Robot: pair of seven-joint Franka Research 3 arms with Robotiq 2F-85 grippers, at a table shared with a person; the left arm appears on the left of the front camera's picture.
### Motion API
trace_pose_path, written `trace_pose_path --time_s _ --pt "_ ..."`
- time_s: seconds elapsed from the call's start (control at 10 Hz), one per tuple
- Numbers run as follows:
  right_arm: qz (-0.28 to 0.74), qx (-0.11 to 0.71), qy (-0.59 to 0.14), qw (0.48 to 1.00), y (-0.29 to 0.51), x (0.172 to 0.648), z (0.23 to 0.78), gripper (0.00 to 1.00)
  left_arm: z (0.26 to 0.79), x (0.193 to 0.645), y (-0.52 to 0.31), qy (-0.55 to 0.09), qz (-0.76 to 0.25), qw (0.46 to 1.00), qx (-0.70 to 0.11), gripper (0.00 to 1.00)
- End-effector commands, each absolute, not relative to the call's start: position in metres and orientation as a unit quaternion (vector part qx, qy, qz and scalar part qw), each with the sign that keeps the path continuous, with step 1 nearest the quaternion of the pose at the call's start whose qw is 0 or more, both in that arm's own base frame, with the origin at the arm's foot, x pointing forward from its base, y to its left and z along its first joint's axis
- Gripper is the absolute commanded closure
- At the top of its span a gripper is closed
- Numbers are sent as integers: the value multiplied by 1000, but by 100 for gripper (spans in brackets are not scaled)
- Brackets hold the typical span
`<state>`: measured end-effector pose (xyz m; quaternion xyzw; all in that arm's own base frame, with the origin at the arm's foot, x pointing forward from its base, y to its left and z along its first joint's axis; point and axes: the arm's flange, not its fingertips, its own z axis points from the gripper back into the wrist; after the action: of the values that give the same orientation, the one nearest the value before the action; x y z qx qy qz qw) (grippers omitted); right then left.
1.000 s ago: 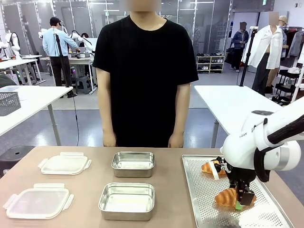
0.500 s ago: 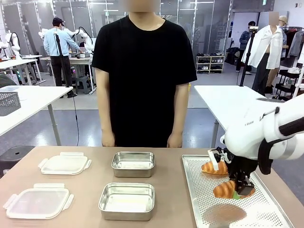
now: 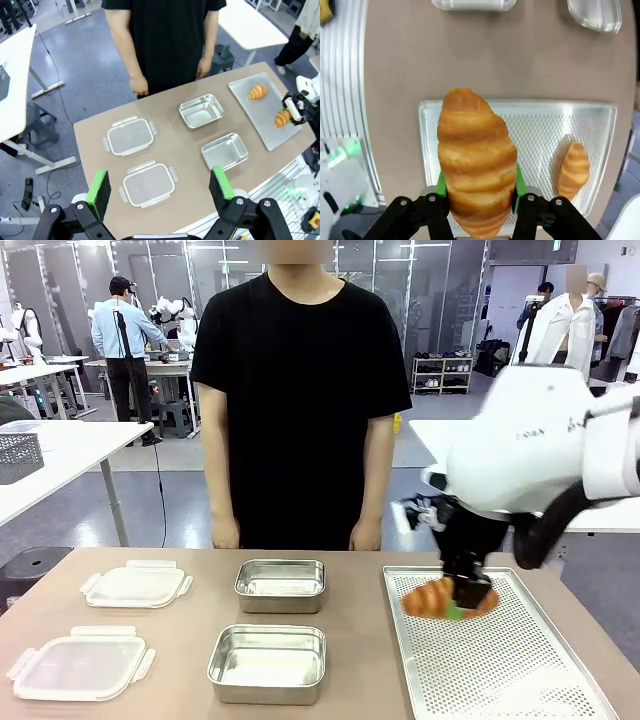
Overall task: Place the bread into the airtight container.
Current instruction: Pick up a Butter Roll and place it into an empty Airtight Container.
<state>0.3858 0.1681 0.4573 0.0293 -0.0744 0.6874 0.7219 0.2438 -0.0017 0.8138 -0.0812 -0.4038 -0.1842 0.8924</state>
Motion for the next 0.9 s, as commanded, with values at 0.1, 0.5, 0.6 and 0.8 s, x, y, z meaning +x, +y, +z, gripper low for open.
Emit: trace_pose_path --time_s 0.1,0.5,0.6,0.8 --pt "688 45 -58 722 247 397 457 45 816 243 -1 -405 -187 892 -77 0" --pt "683 26 -40 728 355 403 428 45 816 243 -1 -405 -187 892 -77 0" --pt "675 25 -47 735 370 407 421 45 816 243 -1 -405 -187 892 -77 0" --pt "669 41 -46 741 397 418 400 45 816 243 -1 -405 -187 892 -77 0"
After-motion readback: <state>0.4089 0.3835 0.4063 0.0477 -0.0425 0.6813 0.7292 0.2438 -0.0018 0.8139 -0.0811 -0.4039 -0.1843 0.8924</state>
